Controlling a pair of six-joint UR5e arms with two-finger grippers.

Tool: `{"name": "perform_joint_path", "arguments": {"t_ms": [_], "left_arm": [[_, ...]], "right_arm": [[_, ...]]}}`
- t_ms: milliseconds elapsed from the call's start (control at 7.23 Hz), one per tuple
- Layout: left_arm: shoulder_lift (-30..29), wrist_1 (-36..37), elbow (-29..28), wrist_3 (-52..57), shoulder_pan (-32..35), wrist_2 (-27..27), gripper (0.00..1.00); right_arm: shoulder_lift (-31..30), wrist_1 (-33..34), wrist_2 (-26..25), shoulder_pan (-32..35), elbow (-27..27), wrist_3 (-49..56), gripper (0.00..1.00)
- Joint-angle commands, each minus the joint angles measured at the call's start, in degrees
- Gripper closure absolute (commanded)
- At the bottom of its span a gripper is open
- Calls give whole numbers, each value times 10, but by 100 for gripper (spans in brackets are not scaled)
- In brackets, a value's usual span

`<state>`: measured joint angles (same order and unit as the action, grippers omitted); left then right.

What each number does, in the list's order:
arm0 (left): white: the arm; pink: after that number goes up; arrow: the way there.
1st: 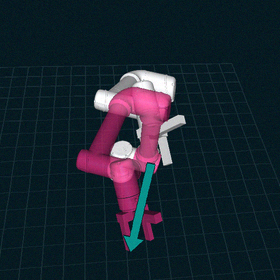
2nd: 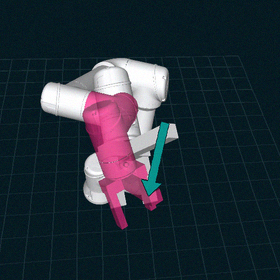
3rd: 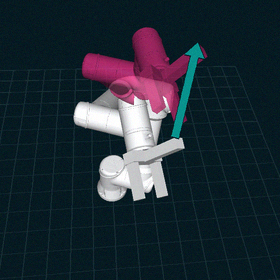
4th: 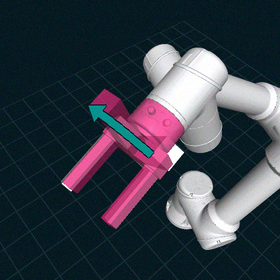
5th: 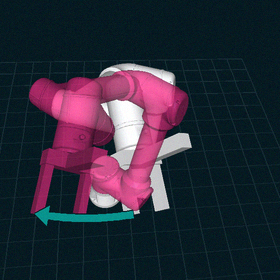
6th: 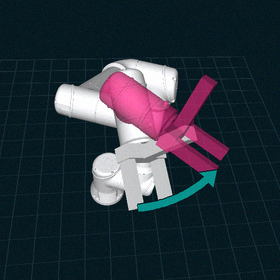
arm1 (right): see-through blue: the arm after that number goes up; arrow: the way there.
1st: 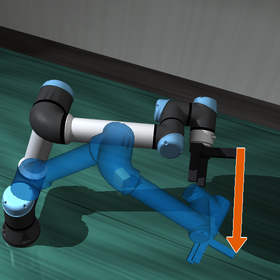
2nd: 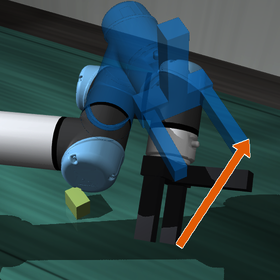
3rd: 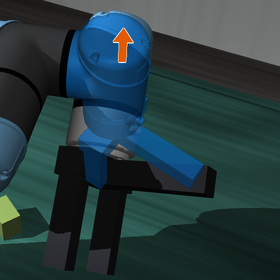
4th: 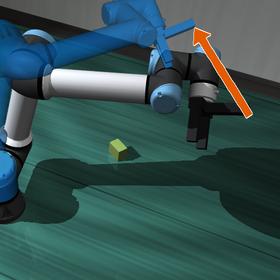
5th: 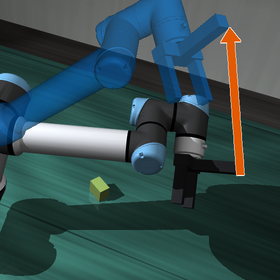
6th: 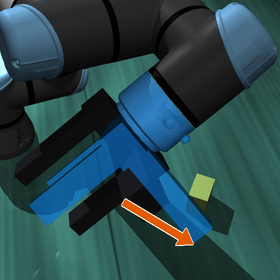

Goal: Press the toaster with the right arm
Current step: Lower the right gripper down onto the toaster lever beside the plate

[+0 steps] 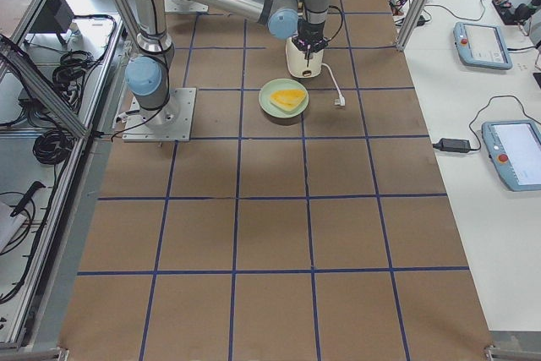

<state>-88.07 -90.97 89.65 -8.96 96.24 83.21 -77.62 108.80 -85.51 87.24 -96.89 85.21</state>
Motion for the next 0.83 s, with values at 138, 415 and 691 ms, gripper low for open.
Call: {"name": "perform_joint_path", "arguments": {"t_ms": [138, 415, 691], "left_arm": [[0, 0, 0, 0, 1, 0, 0], [0, 0, 0, 0, 0, 0, 0], [0, 0, -1, 0, 0, -1, 0]], "right_arm": [[5, 30, 25, 1, 1, 3, 85], [21, 34, 26, 1, -21, 1, 84], [23, 35, 25, -1, -35, 0, 83]]}}
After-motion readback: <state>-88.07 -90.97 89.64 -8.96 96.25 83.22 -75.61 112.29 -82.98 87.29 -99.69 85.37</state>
